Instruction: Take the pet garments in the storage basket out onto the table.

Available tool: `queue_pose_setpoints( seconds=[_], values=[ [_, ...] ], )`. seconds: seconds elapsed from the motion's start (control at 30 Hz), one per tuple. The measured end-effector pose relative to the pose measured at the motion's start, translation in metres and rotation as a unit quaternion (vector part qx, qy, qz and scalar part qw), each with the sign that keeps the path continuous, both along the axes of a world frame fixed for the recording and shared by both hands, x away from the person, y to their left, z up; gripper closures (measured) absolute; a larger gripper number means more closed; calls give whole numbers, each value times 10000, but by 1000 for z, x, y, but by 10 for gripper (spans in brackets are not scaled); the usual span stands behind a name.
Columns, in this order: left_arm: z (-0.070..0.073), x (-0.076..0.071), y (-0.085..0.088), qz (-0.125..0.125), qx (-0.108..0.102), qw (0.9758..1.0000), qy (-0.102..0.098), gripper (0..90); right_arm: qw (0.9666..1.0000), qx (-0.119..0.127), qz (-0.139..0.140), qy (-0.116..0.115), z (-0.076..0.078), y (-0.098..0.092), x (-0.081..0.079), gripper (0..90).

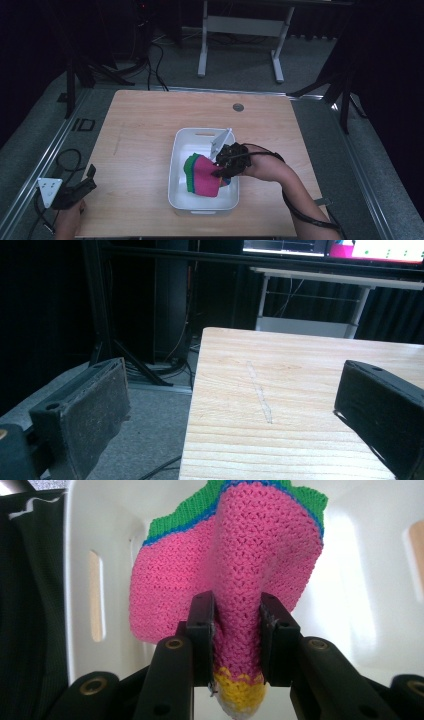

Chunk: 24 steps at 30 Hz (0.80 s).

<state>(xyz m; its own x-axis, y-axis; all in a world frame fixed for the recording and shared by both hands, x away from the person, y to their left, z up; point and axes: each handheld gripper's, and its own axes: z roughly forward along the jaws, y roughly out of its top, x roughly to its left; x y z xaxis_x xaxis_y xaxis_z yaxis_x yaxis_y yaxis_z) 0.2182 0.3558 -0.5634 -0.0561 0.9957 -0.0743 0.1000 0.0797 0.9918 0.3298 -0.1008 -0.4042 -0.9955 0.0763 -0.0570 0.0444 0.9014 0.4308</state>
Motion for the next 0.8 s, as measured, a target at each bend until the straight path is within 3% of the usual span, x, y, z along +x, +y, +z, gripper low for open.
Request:
queue_pose_setpoints(
  seconds=[0.33, 0.4, 0.53, 0.8],
  values=[
    [0, 0, 0, -8, -13, 10000, -15, 18, 9989, 133, -73, -444, 53, -10, 1, 707],
    [0, 0, 0, -4, -25, 10000, -17, 18, 9987, 144, -91, -484, 56, -13, 1, 706],
    [0, 0, 0, -2, -4, 10000, -5, 18, 9969, 289, -345, -644, 73, -38, 4, 706],
    [0, 0, 0, 13, 3, 10000, 1, 18, 9933, 375, -815, -727, 80, -82, 8, 706]
  ],
)
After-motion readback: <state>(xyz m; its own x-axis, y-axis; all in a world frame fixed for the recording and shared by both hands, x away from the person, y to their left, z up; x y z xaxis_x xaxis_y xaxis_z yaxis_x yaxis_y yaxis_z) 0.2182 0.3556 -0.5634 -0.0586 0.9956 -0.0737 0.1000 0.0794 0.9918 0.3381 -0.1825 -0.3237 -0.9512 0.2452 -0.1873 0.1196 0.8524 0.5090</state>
